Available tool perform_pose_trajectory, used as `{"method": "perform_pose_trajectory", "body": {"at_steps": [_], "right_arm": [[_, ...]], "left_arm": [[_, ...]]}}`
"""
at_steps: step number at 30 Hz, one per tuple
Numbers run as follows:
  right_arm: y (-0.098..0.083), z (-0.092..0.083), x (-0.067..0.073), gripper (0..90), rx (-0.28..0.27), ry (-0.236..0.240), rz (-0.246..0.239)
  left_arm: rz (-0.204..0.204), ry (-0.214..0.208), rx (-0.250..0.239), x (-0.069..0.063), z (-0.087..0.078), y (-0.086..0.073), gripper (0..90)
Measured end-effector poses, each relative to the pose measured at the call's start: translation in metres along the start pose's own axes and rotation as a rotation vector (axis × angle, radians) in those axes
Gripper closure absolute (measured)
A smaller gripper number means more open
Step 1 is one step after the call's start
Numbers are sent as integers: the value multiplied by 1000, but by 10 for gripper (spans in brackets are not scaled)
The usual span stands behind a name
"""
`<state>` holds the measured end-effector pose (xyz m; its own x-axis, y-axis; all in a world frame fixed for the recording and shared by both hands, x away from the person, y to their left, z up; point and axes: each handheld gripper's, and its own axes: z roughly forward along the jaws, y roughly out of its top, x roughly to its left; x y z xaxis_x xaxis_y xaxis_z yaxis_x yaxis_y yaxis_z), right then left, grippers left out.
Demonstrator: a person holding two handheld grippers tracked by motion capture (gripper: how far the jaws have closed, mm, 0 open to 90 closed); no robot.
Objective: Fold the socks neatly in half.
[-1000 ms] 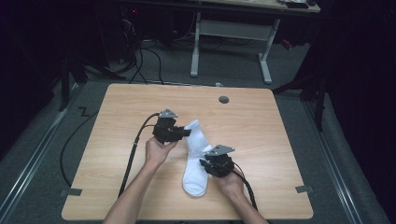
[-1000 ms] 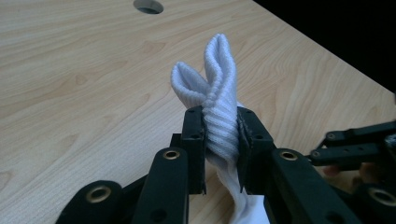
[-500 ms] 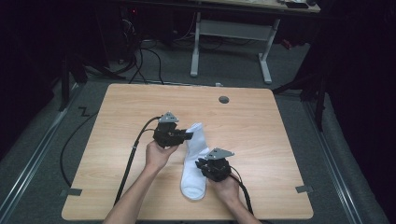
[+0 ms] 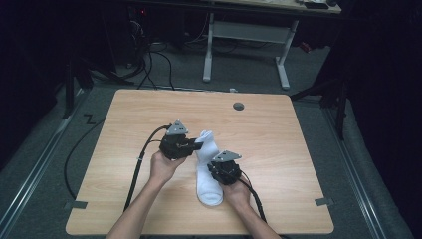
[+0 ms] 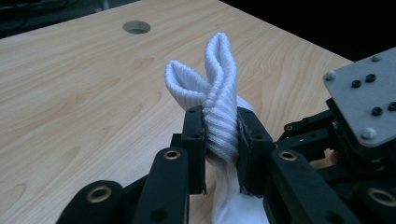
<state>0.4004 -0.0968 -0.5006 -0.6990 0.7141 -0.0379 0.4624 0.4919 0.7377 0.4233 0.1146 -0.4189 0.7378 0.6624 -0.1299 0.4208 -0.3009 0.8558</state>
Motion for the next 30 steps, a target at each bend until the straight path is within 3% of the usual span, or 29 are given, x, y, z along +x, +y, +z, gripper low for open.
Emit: {"method": "perform_pose_trajectory", "body": {"at_steps": [3, 4, 8, 11, 13, 16, 21, 28, 30], "right_arm": [[0, -4, 0, 757, -13, 5, -3], [1, -10, 2, 767, -48, 13, -10], [5, -15, 5, 767, -76, 42, 13], [14, -6, 16, 743, -68, 55, 10], [20, 1, 20, 718, -37, 8, 20], [24, 8, 20, 696, -17, -11, 46], [22, 20, 20, 680, 30, -33, 25], [23, 22, 18, 674, 18, -26, 6], [23, 23, 18, 670, 18, -25, 0]], "left_arm": [[-11, 6, -14, 1, 0, 0, 757], [-13, 12, -18, 1, -1, 1, 757], [-5, 13, -11, 0, -1, 1, 757], [4, 13, -5, -2, -1, 1, 757], [5, 14, 5, -2, 0, 0, 757], [18, 7, 10, -5, 0, -3, 757], [29, -4, 12, -6, -2, -8, 755], [25, -44, -1, -9, -8, -19, 755], [8, -66, 21, -9, -9, -20, 757]]}}
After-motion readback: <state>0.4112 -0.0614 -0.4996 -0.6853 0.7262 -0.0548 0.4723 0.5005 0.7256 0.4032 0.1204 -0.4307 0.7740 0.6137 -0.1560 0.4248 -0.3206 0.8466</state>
